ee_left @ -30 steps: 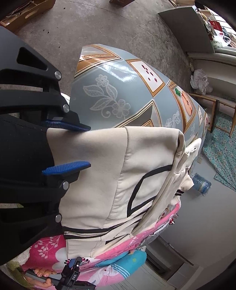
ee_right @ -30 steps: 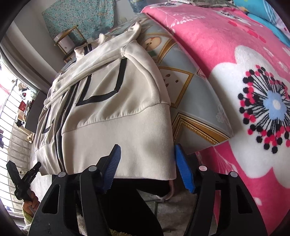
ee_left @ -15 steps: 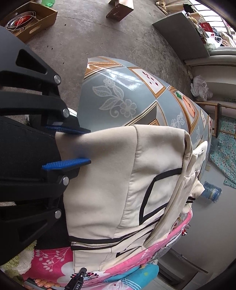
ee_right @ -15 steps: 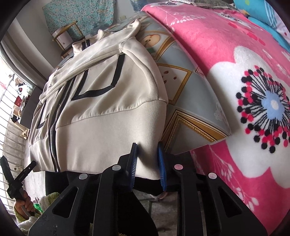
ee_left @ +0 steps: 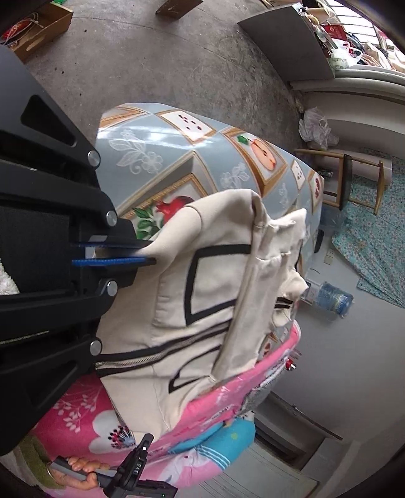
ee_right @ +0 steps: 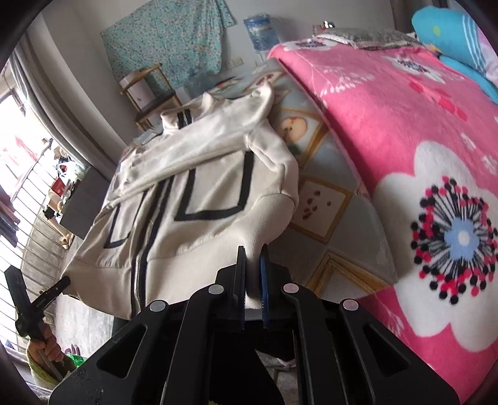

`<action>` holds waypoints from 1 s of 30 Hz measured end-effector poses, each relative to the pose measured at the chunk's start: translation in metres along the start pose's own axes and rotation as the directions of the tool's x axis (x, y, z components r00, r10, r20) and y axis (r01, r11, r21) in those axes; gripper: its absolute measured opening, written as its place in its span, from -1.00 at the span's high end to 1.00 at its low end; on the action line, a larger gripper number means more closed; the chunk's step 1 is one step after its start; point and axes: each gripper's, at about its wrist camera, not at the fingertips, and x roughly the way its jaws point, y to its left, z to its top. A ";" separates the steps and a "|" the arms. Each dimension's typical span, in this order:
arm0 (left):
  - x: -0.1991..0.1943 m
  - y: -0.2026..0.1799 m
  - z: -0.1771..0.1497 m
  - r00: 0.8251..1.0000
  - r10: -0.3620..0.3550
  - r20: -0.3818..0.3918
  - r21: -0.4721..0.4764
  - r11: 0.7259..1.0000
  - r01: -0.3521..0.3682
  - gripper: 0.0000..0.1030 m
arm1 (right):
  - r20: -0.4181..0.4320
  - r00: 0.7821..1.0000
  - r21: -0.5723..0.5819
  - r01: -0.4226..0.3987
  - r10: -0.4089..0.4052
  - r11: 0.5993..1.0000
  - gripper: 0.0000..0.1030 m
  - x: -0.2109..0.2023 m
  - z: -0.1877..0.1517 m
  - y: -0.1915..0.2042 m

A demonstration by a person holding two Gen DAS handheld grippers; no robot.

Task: Fold large clothes
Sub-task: 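Grasp the hem with the right tool while the left tool holds it, lift toward collar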

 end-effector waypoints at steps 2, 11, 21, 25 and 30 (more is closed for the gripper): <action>0.000 0.000 0.021 0.999 -0.028 0.026 -0.020 0.999 0.028 0.91 | 0.027 0.999 -0.026 -0.023 0.024 0.999 0.86 0.001 0.020 0.008; 0.063 0.032 0.129 0.997 -0.053 0.056 -0.175 0.983 0.062 0.90 | 0.067 0.992 0.039 -0.113 0.111 0.993 0.83 0.063 0.129 0.008; 0.090 0.060 0.143 0.997 0.033 0.076 -0.215 0.976 -0.016 0.25 | 0.028 0.994 0.256 -0.111 0.107 0.960 -0.17 0.115 0.135 -0.045; 0.070 0.062 0.119 0.998 0.011 0.058 -0.194 0.981 0.001 0.05 | -0.010 0.996 0.237 -0.081 0.086 0.968 -0.40 0.097 0.109 -0.046; 0.077 0.048 0.071 0.985 -0.165 -0.060 -0.247 0.958 0.145 -0.35 | -0.092 0.986 0.246 -0.113 0.139 0.963 -0.63 0.089 0.070 -0.037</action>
